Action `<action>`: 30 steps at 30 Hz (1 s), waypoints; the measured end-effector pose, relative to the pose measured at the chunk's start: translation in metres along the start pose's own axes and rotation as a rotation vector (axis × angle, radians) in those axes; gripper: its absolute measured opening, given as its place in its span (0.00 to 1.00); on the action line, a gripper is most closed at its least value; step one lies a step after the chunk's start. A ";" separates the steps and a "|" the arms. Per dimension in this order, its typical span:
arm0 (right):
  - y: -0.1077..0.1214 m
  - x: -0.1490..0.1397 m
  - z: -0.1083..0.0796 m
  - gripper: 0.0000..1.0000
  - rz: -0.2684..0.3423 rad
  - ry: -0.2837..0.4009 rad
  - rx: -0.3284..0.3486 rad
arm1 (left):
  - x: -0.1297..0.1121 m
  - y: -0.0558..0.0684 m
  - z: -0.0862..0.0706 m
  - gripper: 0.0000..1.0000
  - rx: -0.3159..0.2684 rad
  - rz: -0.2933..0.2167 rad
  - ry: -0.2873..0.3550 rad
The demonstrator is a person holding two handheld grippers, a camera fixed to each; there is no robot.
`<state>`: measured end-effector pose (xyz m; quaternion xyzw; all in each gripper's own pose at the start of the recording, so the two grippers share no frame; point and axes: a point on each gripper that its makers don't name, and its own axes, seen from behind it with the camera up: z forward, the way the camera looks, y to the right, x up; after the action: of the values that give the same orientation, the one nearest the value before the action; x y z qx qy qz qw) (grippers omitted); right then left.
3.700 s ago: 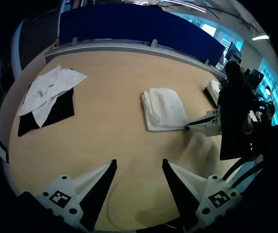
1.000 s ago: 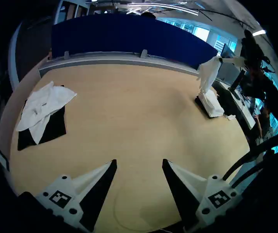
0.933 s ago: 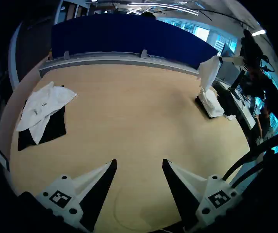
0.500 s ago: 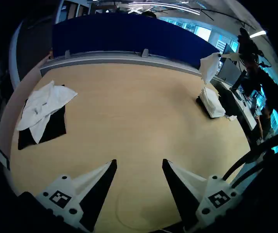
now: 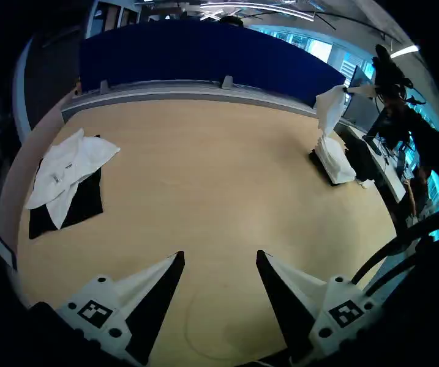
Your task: Fold towel
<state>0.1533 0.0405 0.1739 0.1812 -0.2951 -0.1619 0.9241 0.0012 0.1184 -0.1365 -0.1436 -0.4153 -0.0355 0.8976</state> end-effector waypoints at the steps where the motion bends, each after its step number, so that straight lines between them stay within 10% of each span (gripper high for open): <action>1: 0.001 0.000 0.000 0.03 0.001 0.001 0.000 | 0.000 0.001 0.000 0.87 0.000 0.001 0.000; 30: -0.001 -0.014 -0.001 0.03 0.031 -0.003 0.012 | -0.003 0.009 0.001 0.87 -0.007 0.009 -0.010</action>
<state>0.1431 0.0455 0.1664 0.1819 -0.3003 -0.1460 0.9249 -0.0001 0.1275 -0.1406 -0.1487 -0.4190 -0.0323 0.8951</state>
